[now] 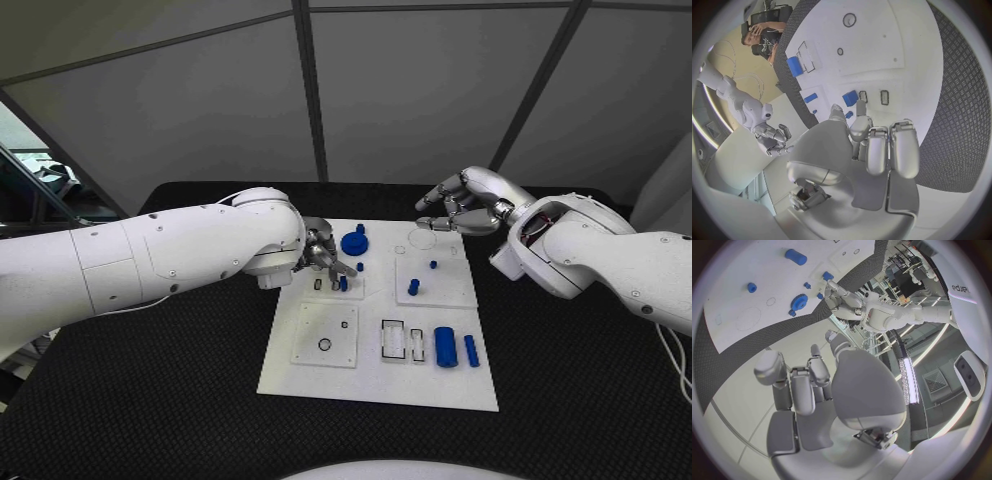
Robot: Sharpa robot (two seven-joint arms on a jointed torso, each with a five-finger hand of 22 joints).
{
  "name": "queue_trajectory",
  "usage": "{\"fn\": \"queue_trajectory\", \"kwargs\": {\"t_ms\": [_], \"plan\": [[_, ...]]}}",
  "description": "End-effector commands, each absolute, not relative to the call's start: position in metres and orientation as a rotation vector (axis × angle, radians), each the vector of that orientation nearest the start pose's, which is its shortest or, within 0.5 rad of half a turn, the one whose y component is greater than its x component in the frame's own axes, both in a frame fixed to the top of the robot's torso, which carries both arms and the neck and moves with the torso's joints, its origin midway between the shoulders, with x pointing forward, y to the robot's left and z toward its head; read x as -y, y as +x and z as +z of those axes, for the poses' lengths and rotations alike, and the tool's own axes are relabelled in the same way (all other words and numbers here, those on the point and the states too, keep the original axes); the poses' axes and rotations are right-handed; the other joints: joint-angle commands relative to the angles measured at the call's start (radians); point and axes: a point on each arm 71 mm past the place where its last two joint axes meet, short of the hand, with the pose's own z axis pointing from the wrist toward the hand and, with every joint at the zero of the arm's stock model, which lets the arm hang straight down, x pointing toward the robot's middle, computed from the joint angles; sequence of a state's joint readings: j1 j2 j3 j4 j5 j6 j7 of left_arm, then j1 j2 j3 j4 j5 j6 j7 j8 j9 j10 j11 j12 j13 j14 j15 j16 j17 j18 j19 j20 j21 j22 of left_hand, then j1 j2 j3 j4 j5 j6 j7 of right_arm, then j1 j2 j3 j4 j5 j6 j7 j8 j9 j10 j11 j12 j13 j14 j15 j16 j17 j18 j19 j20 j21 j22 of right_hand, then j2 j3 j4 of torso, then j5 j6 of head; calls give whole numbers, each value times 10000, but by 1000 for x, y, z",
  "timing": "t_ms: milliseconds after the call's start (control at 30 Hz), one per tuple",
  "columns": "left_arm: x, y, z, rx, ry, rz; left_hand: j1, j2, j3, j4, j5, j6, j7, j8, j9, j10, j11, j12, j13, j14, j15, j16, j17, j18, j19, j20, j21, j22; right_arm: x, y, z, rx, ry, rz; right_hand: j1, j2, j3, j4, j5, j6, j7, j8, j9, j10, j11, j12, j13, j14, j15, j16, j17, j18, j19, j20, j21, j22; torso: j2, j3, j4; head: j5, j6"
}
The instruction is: Assemble the parts on the task board
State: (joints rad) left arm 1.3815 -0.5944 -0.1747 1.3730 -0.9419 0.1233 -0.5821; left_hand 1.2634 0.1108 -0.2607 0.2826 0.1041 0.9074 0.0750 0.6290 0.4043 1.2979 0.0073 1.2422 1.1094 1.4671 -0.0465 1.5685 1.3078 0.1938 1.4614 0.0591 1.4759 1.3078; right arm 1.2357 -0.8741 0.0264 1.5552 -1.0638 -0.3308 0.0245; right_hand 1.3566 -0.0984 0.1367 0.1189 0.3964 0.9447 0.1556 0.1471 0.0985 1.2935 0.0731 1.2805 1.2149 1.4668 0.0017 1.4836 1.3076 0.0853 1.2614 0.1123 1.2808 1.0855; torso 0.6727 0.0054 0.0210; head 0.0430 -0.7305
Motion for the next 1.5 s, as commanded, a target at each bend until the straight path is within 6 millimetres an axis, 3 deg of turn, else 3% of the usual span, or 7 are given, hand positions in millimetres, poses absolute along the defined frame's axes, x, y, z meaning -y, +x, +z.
{"fn": "queue_trajectory", "kwargs": {"t_ms": [33, 533, 1133, 1500], "plan": [[-139, 512, -194, -23547, -1156, -3773, -48, -5, -57, -1, 12, -84, 5, 35, 12, 38, -20, 24, -9, 1037, -60, 23, 2630, -1557, 128, -11, 63, 863, 204, 493, -137, -16080, 1441, 9491, 36, -1, 24, -3, 44, 53, 13, 39, 0, 49, -29, -23, -5, 617, -53, -43, 836, 161, 24, -57, -34, -17, 2, 4, -3, 3, -26], [-137, 514, -197, -23601, -1050, -3779, 33, -7, -43, -63, 18, -126, 4, 82, 84, -12, -21, 3, -37, 1037, -60, 23, 2630, -1558, 135, -16, 64, 871, 203, 493, -137, -16129, 1424, 9496, 25, -2, 23, 5, 58, 52, 13, 40, -1, 59, -29, -12, 6, 619, -53, -42, 840, 160, 29, -58, -33, -13, 3, 3, 5, -21, -65], [-132, 513, -198, -23785, -901, -4074, 776, 333, 434, -572, 43, -270, -45, 291, 426, -80, -66, -17, -35, 1037, -94, 23, 2630, -1553, 126, -40, 36, 875, 201, 495, -139, -16296, 1368, 9429, 16, 6, 29, 15, 77, 54, 12, 42, -1, 65, -30, -9, 9, 638, -54, -3, 918, 152, 56, -59, -12, 25, -8, -2, 11, -22, -95], [-128, 511, -199, -23986, -775, -4254, 744, 310, 427, -570, 22, -275, -36, 299, 452, -55, -63, 7, 1, 1037, -96, 23, 2630, -1563, 152, -44, 59, 925, 200, 496, -140, -16336, 1354, 9427, 6, 22, 40, 27, 97, 66, 9, 52, 0, 77, -33, 0, 17, 634, -56, -17, 893, 152, 64, -62, -13, 26, 0, -1, 5, -16, -107]]}}
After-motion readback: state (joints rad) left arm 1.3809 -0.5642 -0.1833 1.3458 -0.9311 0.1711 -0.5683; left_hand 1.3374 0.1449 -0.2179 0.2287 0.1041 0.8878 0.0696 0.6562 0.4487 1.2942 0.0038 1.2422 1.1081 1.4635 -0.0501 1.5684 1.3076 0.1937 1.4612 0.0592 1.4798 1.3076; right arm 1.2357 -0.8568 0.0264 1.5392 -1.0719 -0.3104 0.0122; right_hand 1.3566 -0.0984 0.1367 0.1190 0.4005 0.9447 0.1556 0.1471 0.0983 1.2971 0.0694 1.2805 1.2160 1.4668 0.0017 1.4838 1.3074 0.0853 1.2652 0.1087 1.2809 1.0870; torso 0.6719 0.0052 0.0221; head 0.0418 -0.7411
